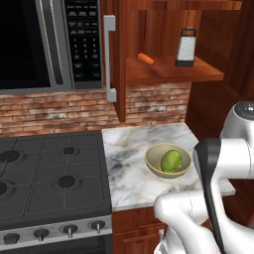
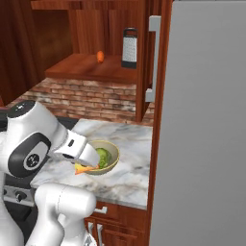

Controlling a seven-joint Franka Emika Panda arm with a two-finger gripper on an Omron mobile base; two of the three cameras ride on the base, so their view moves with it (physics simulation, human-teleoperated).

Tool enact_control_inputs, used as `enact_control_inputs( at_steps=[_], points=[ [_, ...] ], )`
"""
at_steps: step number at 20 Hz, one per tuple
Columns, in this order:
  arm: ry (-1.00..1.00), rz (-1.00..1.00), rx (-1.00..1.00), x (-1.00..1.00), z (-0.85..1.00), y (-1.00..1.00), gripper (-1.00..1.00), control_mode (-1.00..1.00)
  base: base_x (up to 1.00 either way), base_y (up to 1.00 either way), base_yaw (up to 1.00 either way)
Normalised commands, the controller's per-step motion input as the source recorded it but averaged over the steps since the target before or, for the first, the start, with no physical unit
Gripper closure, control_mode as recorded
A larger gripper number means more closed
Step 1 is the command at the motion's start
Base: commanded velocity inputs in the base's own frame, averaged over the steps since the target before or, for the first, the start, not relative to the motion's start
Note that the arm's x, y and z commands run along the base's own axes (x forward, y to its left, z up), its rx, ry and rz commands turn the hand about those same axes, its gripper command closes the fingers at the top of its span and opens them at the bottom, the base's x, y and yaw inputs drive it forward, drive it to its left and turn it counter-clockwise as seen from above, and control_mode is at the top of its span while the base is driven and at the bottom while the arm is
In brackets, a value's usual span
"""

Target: Pick the cheese from the fridge and the cheese grater from the cabinet and place them next to the salad bowl.

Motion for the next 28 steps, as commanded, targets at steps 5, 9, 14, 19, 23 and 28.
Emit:
enact_control_inputs(
  at_steps=[5, 9, 14, 19, 23, 28],
  points=[
    [-0.09, -0.01, 0.00, 0.06, -0.37, -0.19, 1.00, -1.00, 0.00, 0.00, 0.00],
    [-0.17, 0.00, 0.00, 0.19, -0.43, -0.03, 1.00, -1.00, 0.00, 0.00, 0.00],
    [-0.11, 0.00, 0.00, 0.15, -0.51, -0.01, 1.00, -1.00, 0.00, 0.00, 0.00],
    [0.00, 0.00, 0.00, 0.18, -0.47, -0.03, 1.00, -1.00, 0.00, 0.00, 0.00],
    [0.00, 0.02, 0.00, 0.06, -0.46, -0.10, 1.00, -1.00, 0.00, 0.00, 0.00],
    [-0.06, 0.04, -0.02, 0.01, -0.41, -0.05, 1.00, -1.00, 0.00, 0.00, 0.00]
  ],
)
